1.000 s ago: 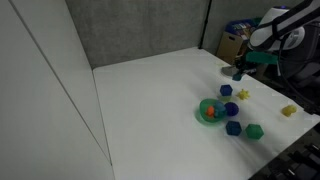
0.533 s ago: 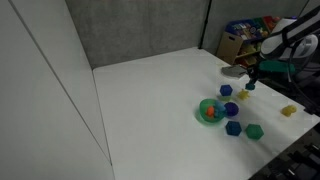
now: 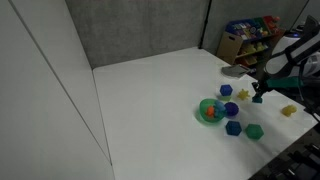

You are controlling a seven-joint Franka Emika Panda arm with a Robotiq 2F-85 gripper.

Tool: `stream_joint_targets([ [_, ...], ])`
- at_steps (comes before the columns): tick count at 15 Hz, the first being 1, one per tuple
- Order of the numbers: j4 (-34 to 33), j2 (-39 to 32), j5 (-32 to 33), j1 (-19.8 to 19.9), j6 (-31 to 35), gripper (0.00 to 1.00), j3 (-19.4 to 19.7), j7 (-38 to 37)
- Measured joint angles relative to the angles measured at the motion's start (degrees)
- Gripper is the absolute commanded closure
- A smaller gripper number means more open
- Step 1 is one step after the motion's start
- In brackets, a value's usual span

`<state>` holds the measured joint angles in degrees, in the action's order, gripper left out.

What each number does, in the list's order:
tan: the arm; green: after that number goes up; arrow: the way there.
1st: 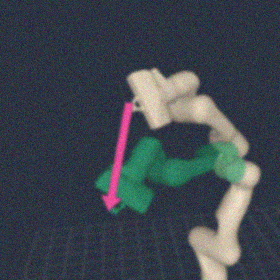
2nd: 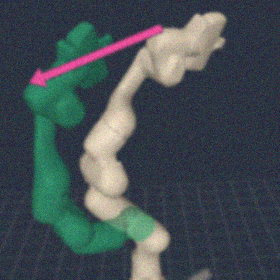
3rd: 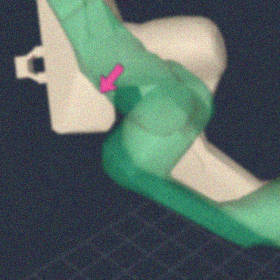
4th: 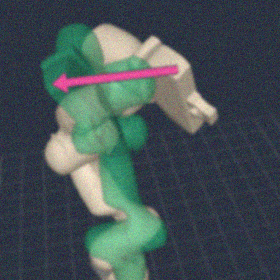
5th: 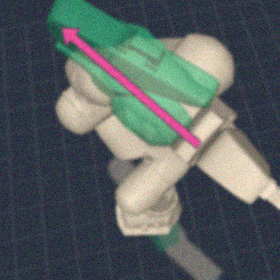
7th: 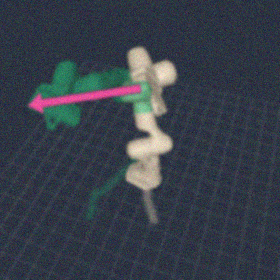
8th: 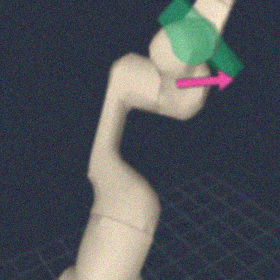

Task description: Pick up the dark blue toy from the geen bowl and put it on the table

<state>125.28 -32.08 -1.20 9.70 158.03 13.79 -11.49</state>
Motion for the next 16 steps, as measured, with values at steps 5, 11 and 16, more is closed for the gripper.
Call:
stream_joint_targets([
  [5, 1.6, -3.3, 2.2, -3.7, 6.5, 0.94, 2.6, 0.0],
  [11, 1.5, -6.4, 2.2, -7.8, 12.9, 0.45, 6.2, 0.0],
  [16, 1.9, -6.8, 2.2, -9.9, 15.1, 0.06, 7.0, 0.1],
])
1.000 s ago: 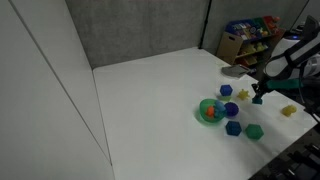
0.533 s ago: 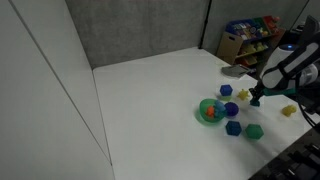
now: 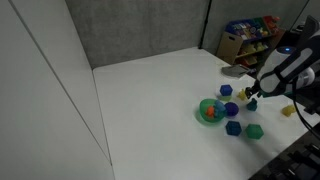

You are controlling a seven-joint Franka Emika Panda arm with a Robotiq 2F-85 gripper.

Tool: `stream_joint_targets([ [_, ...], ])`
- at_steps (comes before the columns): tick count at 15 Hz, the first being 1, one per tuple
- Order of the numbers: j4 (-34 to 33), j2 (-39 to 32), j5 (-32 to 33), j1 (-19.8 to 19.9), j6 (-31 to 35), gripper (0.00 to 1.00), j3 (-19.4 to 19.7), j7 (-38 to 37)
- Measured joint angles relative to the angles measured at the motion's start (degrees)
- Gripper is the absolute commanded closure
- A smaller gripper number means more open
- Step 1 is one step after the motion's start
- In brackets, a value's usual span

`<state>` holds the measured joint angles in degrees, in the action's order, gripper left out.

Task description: Pick up the dark blue toy from the geen bowl and put it on the table

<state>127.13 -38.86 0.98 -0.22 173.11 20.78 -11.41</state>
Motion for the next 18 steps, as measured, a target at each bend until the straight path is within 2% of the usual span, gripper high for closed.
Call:
stream_joint_targets([
  [2, 0.7, 0.7, 0.0, -0.3, 0.1, 0.0, -0.5, 0.5],
  [6, 2.5, 5.7, 0.0, 1.2, -4.6, 0.0, -4.6, 3.1],
  [11, 2.8, 15.0, -0.7, 3.7, -15.8, 0.0, -10.7, 4.6],
  [18, -1.7, 23.5, -3.5, 3.6, -35.2, 0.0, -16.3, 4.7],
])
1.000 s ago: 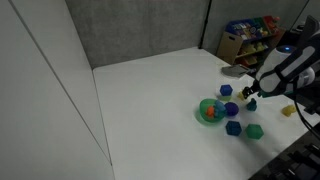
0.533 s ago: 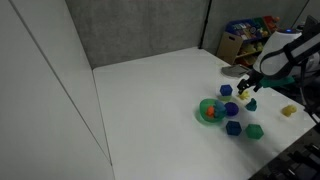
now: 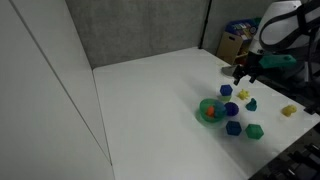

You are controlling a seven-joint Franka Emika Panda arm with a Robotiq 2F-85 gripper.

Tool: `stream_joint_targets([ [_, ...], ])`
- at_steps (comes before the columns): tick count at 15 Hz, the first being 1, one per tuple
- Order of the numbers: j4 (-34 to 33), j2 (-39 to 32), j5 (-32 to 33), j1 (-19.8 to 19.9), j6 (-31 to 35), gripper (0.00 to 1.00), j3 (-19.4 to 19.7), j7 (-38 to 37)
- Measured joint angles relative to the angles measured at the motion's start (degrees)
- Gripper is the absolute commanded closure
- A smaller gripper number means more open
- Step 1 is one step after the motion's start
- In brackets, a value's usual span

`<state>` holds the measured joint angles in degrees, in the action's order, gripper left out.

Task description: Pick up the dark blue toy from the geen bowl and put it on the table

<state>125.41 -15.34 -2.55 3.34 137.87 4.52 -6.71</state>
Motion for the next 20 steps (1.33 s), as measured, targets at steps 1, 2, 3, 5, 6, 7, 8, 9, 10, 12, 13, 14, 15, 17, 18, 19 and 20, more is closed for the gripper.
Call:
stream_joint_targets([
  [1, -0.7, 1.0, -0.2, -0.1, -2.6, 0.0, -0.5, 0.0],
  [2, -1.2, 2.2, -0.2, -0.3, -5.3, 0.0, -0.8, 0.1],
  [3, -1.5, 3.6, -0.2, -0.4, -7.5, 0.0, -1.1, 0.2],
  [5, -1.5, 6.9, -0.2, -0.5, -11.5, 0.0, -1.5, 0.5],
  [6, -1.4, 8.7, -0.2, -0.5, -13.2, 0.0, -1.6, 0.8],
  [7, -1.3, 10.7, -0.2, -0.5, -15.1, 0.0, -1.6, 1.1],
  [8, -1.1, 12.6, -0.1, -0.5, -16.7, 0.0, -1.6, 1.2],
  [9, -0.9, 14.6, -0.1, -0.5, -18.2, 0.0, -1.6, 1.3],
  [10, -0.8, 16.6, 0.2, -0.5, -19.7, 0.0, -1.6, 1.4],
  [12, -0.6, 20.6, 0.8, -0.5, -22.6, 0.0, -1.6, 1.6],
  [13, -0.4, 22.6, 1.0, -0.5, -23.7, 0.0, -1.6, 2.0],
  [14, -0.1, 24.5, 1.1, -0.4, -24.6, 0.0, -1.5, 2.6],
  [15, 0.3, 26.4, 1.1, -0.4, -25.4, 0.0, -1.4, 3.2],
  [17, 1.4, 29.9, 1.3, -0.3, -26.3, 0.0, -1.1, 4.3],
  [18, 1.9, 31.2, 1.4, -0.3, -26.6, 0.0, -1.0, 4.7],
  [19, 2.4, 32.4, 1.4, -0.3, -26.8, 0.0, -0.9, 4.9],
  [20, 2.9, 33.3, 1.6, -0.2, -26.9, 0.0, -0.8, 5.0],
])
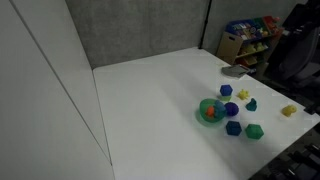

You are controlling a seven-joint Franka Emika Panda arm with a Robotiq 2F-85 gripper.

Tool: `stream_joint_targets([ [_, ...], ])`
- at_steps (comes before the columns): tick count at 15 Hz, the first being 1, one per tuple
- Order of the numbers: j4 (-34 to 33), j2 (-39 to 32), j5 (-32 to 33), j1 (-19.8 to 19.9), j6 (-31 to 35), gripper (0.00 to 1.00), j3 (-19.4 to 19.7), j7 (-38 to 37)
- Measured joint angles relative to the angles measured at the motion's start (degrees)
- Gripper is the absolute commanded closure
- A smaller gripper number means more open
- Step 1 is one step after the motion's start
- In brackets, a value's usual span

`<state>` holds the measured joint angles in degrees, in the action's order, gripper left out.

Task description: Pick up the dark blue toy from the geen bowl and put it on the table

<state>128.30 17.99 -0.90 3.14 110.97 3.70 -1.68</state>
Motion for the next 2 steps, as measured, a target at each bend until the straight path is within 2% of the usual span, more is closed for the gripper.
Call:
stream_joint_targets([
  [2, 0.3, 0.3, 0.0, 0.0, 0.0, 0.0, 0.0, 0.0],
])
